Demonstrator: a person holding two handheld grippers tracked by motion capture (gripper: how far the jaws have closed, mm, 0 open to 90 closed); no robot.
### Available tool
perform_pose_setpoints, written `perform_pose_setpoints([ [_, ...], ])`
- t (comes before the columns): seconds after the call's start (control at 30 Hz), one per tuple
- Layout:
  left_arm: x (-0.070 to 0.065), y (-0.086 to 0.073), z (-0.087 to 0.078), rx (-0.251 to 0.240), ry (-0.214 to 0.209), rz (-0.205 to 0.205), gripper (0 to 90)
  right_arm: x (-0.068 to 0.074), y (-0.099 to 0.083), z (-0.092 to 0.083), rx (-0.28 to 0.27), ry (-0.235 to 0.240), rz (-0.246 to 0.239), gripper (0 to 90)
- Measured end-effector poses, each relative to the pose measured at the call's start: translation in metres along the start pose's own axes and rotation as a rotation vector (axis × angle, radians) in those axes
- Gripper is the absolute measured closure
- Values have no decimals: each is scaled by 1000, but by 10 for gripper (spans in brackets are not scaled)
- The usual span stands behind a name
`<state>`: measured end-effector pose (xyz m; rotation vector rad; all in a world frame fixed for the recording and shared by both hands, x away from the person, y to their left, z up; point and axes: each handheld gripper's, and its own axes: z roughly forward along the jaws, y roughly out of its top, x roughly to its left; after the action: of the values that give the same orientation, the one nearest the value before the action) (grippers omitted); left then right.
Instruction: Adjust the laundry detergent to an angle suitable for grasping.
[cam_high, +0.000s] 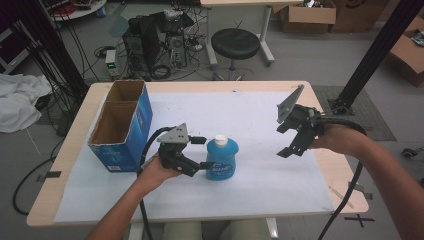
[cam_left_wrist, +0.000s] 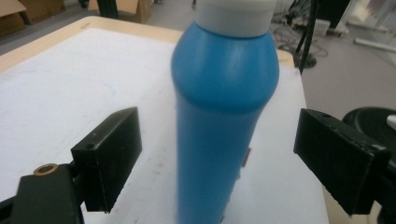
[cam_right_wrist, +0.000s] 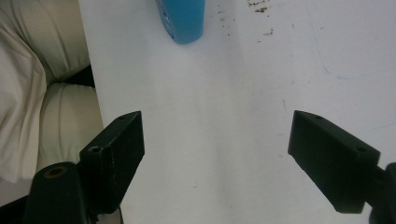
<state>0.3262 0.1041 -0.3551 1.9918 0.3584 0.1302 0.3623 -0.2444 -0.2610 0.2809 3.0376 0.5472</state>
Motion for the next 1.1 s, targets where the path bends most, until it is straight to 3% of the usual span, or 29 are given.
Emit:
perform_pose_setpoints([
  [0.47, 14, 24, -33, 185, 80, 9, 158, 0, -4, 1, -18, 3, -12, 185],
  [1.1, 46, 66, -44, 417, 160, 45, 161, -2, -8, 5, -40, 13, -14, 183],
])
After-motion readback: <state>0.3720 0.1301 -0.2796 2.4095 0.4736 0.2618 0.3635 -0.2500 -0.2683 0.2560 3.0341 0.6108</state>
